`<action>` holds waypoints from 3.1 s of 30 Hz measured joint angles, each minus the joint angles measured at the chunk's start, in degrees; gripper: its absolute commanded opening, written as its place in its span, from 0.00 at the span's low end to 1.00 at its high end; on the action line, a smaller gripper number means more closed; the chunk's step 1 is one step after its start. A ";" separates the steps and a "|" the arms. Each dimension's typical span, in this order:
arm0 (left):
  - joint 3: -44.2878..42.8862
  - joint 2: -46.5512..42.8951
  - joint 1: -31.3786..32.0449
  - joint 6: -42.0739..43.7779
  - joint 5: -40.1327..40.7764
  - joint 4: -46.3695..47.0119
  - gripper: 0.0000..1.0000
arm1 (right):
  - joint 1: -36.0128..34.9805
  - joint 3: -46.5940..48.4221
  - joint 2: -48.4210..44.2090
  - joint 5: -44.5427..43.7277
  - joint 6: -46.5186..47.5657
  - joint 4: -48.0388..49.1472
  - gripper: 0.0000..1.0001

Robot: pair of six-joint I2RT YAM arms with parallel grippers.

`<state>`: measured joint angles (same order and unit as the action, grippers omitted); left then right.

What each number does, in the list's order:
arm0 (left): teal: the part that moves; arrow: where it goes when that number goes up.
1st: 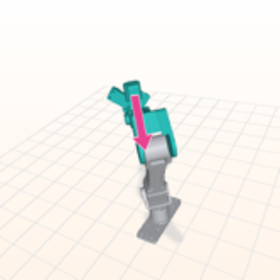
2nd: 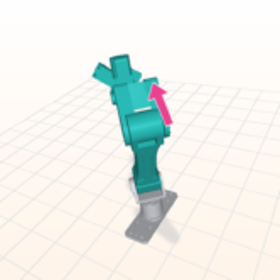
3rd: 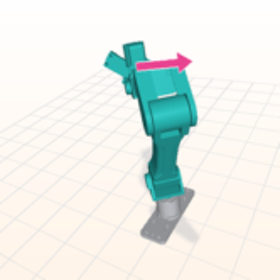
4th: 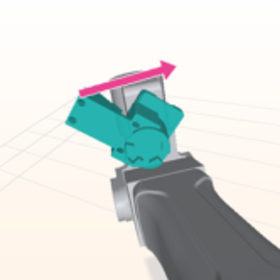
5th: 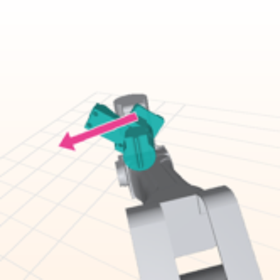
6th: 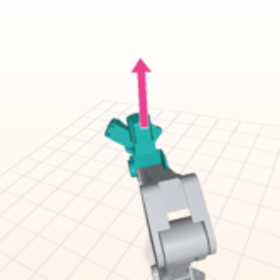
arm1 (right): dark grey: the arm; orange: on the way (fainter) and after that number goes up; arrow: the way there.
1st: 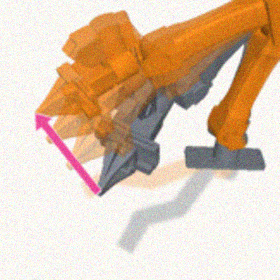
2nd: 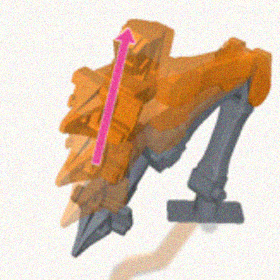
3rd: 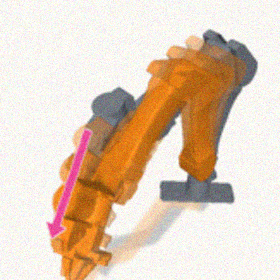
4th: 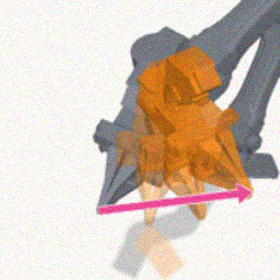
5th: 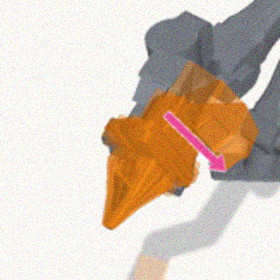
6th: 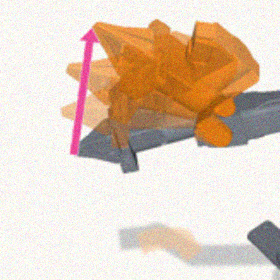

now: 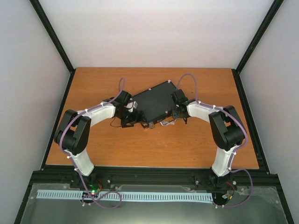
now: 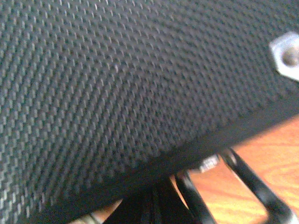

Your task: Pack up texas hold em set

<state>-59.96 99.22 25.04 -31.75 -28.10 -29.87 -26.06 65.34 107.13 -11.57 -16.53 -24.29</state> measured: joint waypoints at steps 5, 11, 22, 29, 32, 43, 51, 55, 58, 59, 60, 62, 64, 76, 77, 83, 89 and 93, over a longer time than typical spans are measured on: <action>-7.63 3.61 0.00 1.16 2.62 -4.17 0.98 | -1.33 -6.86 -7.96 0.79 1.20 0.20 0.03; -17.25 8.87 -0.13 1.31 3.67 -6.99 0.98 | -7.48 -13.55 -21.05 6.56 1.53 -0.22 0.03; -21.33 13.05 -2.84 1.55 3.93 -9.81 0.97 | -12.96 -22.43 -22.53 20.20 -2.56 10.08 0.03; -19.19 13.14 -3.19 1.49 3.50 -7.74 0.97 | -12.96 -21.79 -13.57 25.20 -7.91 22.40 0.03; -18.25 13.11 -3.37 1.31 2.54 -6.38 0.97 | -12.96 -21.22 -11.08 26.77 -9.97 26.34 0.03; -17.14 13.11 -3.78 1.31 1.31 -4.68 0.96 | -12.96 -21.22 -9.62 29.05 -14.78 32.72 0.03; -16.44 13.00 -3.96 1.33 0.76 -3.76 0.96 | -12.98 -21.27 -9.11 28.76 -17.44 33.40 0.03; -15.76 12.66 -4.00 1.33 0.61 -2.95 0.96 | -12.98 -21.24 -8.13 28.76 -18.71 33.88 0.03; -15.39 12.48 -4.00 1.33 0.66 -2.49 0.96 | -12.98 -21.24 -6.49 28.68 -19.80 33.48 0.03; -15.37 12.46 -4.00 1.33 0.68 -2.45 0.96 | -13.03 -21.24 -6.19 28.79 -20.09 33.38 0.03; -15.37 12.46 -4.00 1.36 0.68 -2.43 0.97 | -13.18 -21.24 -6.01 28.68 -20.50 33.18 0.03; -15.34 12.46 -4.00 1.36 0.68 -2.38 0.97 | -13.44 -21.24 -5.57 28.50 -21.14 33.22 0.03; -15.28 12.44 -4.00 1.38 0.70 -2.27 0.96 | -13.51 -21.24 -5.46 28.55 -21.88 33.51 0.03; -14.91 12.35 -4.17 1.62 0.85 -0.96 0.96 | -14.25 -19.30 -2.34 26.77 -26.34 37.42 0.03; -14.73 12.28 -4.20 1.62 0.85 -0.76 0.96 | -14.36 -18.86 -1.92 26.36 -26.82 37.68 0.03; -13.55 11.63 -4.20 1.60 0.76 0.28 0.95 | -14.80 -15.69 0.66 24.17 -29.05 37.79 0.03; -13.51 11.21 -4.24 1.97 0.90 -0.26 0.96 | -14.80 -15.06 1.09 23.69 -29.20 37.79 0.03; -14.47 11.19 -5.42 2.60 1.07 -2.71 0.95 | -14.47 -17.92 -0.98 23.30 -27.21 38.66 0.03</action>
<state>-74.43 110.41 19.62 -29.15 -27.03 -32.58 -40.53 47.42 106.15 11.73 -43.75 14.37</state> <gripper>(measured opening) 0.956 0.033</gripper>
